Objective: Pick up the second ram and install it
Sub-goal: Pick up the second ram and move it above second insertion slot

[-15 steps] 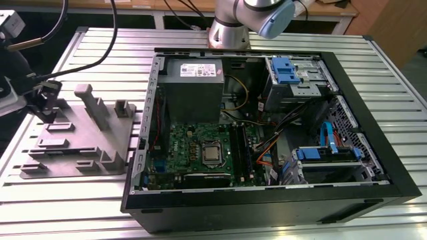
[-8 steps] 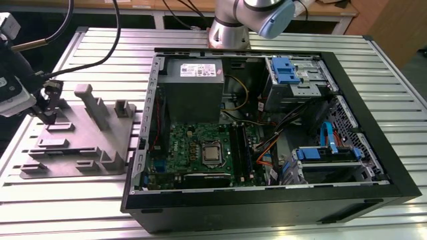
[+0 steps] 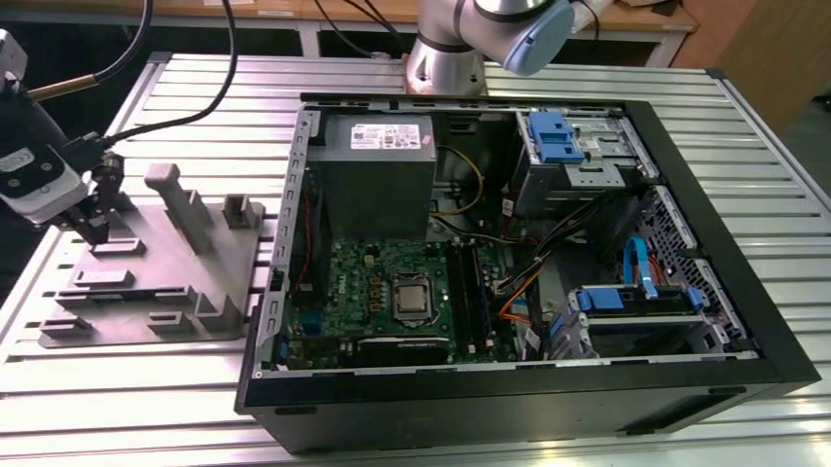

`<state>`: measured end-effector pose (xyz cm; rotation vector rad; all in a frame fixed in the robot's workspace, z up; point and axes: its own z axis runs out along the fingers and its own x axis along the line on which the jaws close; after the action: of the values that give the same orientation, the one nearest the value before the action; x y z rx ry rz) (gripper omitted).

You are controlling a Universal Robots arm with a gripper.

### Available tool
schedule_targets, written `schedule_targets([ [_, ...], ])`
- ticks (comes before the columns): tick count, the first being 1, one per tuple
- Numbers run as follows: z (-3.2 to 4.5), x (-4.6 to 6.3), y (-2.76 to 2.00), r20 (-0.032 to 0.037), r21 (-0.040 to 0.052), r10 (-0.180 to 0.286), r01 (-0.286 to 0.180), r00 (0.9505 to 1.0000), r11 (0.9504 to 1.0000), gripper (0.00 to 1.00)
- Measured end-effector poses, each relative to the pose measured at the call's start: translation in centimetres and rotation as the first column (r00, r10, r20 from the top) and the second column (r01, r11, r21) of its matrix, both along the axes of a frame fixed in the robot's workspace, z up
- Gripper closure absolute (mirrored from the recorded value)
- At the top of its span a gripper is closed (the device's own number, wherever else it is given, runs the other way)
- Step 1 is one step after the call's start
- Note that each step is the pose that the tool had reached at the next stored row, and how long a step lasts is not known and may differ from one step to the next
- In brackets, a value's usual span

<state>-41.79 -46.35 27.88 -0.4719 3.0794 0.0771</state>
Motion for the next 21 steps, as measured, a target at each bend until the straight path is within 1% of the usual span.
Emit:
schedule_targets([
  [3,-0.15,0.0,0.00,-0.0012,-0.0012,0.055,-0.055,0.9985,0.9985,0.90],
  [5,-0.25,0.0,0.00,-0.0021,-0.0019,0.091,-0.091,0.9958,0.9958,0.90],
  [8,-0.40,0.0,0.00,-0.0033,-0.0030,0.145,-0.145,0.9894,0.9894,0.90],
  [10,-0.51,0.0,0.00,-0.0042,-0.0035,0.182,-0.182,0.9833,0.9833,0.90],
  [12,-0.61,0.0,0.00,-0.0050,-0.0040,0.217,-0.217,0.9761,0.9761,0.90],
  [15,-0.77,0.0,0.00,-0.0063,-0.0046,0.270,-0.270,0.9630,0.9630,0.90],
  [18,-0.93,0.0,0.00,-0.0076,-0.0052,0.323,-0.323,0.9465,0.9465,0.90],
  [21,-1.08,0.0,0.00,-0.0089,-0.0056,0.373,-0.373,0.9277,0.9277,0.90],
])
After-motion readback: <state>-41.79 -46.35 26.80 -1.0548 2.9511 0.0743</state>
